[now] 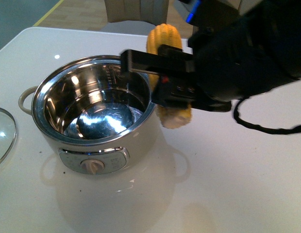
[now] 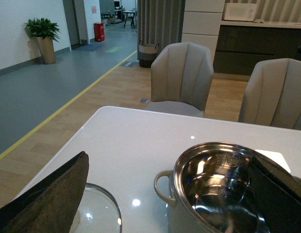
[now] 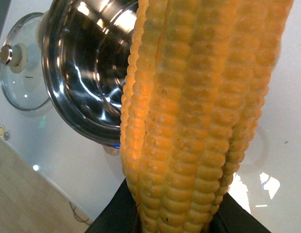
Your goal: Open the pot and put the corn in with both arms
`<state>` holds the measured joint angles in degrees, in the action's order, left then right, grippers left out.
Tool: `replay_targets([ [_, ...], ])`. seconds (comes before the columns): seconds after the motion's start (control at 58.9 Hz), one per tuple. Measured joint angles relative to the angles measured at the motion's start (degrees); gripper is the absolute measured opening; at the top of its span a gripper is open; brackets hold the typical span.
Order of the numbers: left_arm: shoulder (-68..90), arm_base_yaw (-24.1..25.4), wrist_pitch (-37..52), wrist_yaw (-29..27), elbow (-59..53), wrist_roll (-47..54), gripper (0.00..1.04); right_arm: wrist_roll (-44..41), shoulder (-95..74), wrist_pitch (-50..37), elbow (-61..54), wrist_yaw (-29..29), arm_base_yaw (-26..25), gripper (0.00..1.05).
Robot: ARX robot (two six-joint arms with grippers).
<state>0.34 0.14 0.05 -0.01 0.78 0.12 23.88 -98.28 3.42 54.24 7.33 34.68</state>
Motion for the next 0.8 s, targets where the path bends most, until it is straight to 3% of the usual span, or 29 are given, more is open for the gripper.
replay_targets([
  [0.204,0.0,0.0,0.0,0.0,0.0,0.0,0.98,6.5,-8.0,2.8,10.0,-0.3,1.9,0.19],
  [0.798,0.0,0.0,0.0,0.0,0.0,0.0,0.98,12.2,-21.9,9.7,26.0,-3.3,5.4,0.22],
])
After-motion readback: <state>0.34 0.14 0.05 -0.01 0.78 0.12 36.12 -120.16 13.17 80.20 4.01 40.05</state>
